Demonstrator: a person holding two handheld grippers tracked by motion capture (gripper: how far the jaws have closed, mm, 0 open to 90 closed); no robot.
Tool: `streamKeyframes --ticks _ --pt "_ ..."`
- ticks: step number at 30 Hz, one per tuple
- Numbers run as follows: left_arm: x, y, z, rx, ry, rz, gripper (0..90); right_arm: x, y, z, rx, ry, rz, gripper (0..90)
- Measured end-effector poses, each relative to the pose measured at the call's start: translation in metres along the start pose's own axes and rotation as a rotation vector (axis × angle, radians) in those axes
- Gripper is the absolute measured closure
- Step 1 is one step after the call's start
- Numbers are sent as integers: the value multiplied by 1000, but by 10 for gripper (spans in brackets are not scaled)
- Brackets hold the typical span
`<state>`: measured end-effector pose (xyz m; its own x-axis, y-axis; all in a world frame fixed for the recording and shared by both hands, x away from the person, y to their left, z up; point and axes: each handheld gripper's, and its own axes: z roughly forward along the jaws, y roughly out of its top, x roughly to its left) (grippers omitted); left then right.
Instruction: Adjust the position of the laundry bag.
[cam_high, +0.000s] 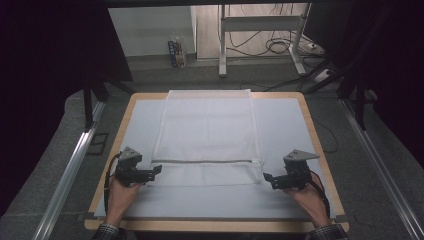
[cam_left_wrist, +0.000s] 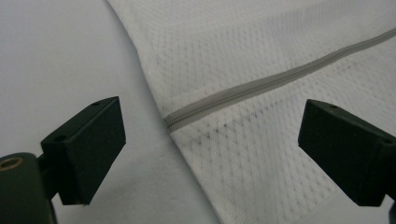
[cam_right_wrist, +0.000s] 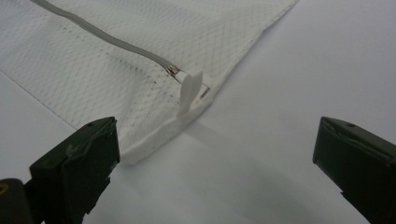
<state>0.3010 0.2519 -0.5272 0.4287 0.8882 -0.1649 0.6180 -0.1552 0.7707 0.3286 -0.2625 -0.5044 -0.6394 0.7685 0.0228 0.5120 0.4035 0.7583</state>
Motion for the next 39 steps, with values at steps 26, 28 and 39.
streamKeyframes --ticks 26,28,39 --pt "20 19 25 19 96 72 248 -7 41 40 43 29 9 304" --pt "21 20 26 15 80 86 284 -9 43 43 55 23 7 345" --pt "27 30 42 16 99 105 386 -19 57 61 81 -21 1 509"
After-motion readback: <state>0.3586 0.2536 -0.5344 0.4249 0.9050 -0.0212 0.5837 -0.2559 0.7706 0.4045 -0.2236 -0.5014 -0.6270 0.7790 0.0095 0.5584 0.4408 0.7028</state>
